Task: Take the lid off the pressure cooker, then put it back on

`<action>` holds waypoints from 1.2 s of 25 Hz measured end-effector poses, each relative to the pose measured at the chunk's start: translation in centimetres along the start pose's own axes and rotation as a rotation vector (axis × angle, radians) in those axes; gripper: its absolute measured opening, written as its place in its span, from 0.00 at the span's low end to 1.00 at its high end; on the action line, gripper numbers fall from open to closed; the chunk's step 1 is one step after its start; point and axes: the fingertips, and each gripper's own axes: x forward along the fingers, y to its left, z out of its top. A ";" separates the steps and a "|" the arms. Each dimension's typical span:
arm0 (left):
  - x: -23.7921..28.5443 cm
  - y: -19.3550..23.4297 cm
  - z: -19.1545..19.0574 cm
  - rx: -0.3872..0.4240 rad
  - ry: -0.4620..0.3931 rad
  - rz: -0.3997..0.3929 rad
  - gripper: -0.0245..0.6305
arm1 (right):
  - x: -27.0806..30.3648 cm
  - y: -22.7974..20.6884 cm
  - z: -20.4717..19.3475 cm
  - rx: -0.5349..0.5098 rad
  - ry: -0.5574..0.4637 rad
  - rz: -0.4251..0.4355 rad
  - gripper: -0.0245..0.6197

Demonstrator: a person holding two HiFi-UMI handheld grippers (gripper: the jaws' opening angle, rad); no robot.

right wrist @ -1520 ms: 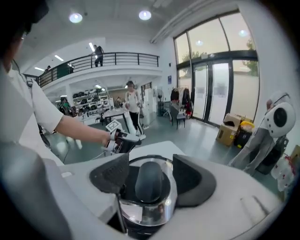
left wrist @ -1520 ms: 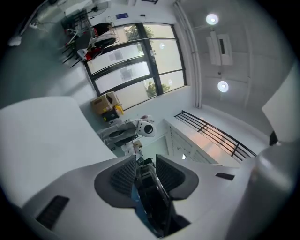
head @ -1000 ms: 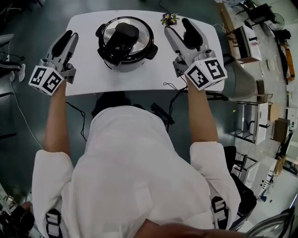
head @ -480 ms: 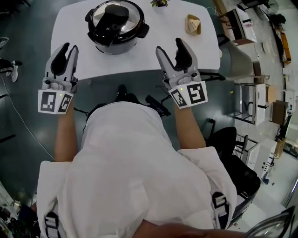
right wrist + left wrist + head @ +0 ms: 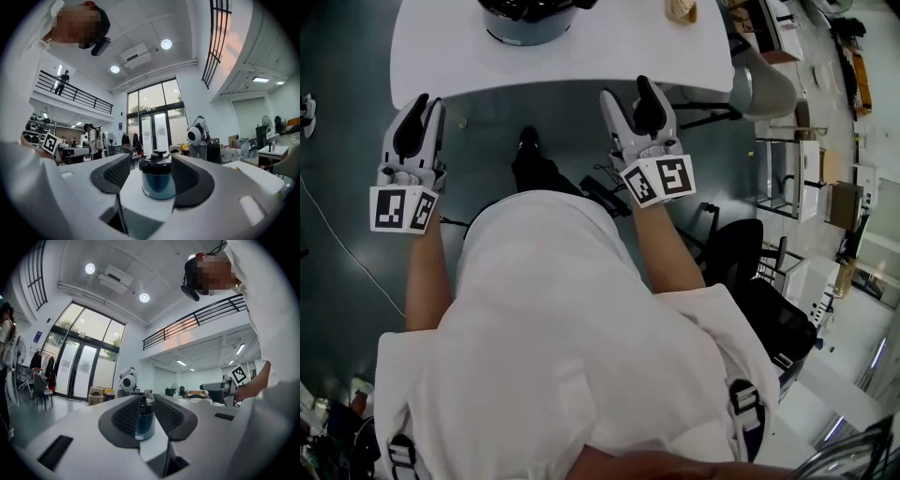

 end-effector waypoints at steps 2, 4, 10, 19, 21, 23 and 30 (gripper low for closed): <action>-2.0 -1.1 -0.6 -0.005 0.005 0.005 0.19 | -1.6 1.4 -0.9 0.003 0.022 0.007 0.47; -3.7 -2.3 -1.1 -0.018 0.003 0.004 0.19 | -3.2 2.3 -1.6 0.005 0.045 0.011 0.47; -6.8 -7.7 -3.2 -0.052 0.022 -0.005 0.19 | -8.5 3.1 -3.0 0.019 0.090 0.014 0.47; -9.6 -14.1 -1.4 -0.040 -0.025 0.030 0.19 | -14.4 2.8 -2.8 0.022 0.085 0.070 0.47; -9.7 -15.1 -0.8 -0.060 -0.012 0.034 0.19 | -15.4 2.6 -2.0 0.030 0.083 0.075 0.47; -9.5 -17.2 -0.9 -0.066 0.005 0.026 0.19 | -17.1 2.0 -1.6 0.028 0.083 0.076 0.47; -9.3 -26.2 -4.1 -0.060 0.042 0.033 0.19 | -26.1 -2.6 -5.1 0.031 0.123 0.035 0.47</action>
